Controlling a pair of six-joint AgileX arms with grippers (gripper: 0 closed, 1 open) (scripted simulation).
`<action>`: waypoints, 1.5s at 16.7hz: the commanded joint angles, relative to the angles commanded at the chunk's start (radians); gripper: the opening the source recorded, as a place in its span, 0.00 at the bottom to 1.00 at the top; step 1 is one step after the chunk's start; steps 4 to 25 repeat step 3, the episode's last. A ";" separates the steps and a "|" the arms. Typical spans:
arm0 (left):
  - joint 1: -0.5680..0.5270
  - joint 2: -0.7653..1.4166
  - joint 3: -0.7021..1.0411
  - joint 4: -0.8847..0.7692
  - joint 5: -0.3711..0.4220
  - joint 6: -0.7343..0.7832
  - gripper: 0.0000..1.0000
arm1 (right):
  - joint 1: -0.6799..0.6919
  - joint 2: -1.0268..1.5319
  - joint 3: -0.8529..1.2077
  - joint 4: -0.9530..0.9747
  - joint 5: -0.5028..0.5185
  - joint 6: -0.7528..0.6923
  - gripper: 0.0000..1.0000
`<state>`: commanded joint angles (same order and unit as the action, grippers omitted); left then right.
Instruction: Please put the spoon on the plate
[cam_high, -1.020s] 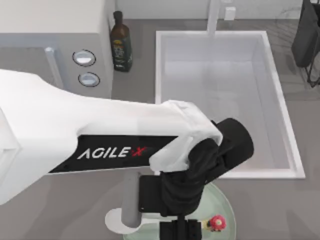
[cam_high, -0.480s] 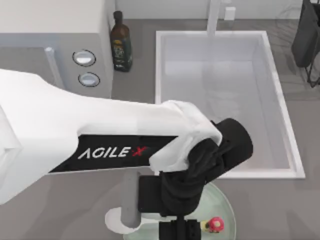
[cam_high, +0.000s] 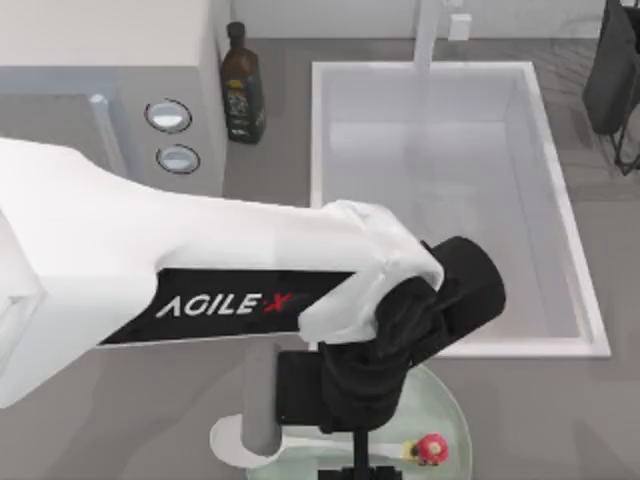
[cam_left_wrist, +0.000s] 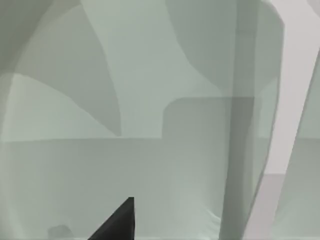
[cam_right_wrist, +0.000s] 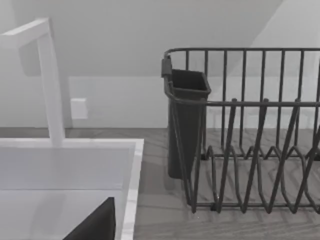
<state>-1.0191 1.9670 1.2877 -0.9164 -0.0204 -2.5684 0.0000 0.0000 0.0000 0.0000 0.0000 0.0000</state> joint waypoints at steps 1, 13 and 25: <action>0.000 0.000 0.000 0.000 0.000 0.000 1.00 | 0.000 0.000 0.000 0.000 0.000 0.000 1.00; 0.000 0.000 0.000 0.000 0.000 0.000 1.00 | 0.000 0.000 0.000 0.000 0.000 0.000 1.00; 0.000 0.000 0.000 0.000 0.000 0.000 1.00 | 0.000 0.000 0.000 0.000 0.000 0.000 1.00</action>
